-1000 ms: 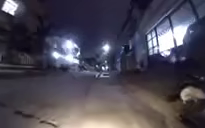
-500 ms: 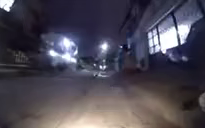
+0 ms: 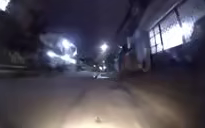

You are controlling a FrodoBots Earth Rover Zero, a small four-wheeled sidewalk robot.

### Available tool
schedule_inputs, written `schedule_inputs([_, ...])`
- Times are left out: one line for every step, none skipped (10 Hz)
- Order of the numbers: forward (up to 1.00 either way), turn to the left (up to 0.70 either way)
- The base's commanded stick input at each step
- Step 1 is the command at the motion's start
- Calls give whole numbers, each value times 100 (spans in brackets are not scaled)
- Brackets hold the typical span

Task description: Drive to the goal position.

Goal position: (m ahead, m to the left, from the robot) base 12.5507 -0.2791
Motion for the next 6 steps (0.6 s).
schedule_inputs([70, 0])
schedule_inputs([70, 0])
schedule_inputs([70, -14])
schedule_inputs([70, -30])
schedule_inputs([70, -1])
schedule_inputs([70, 0])
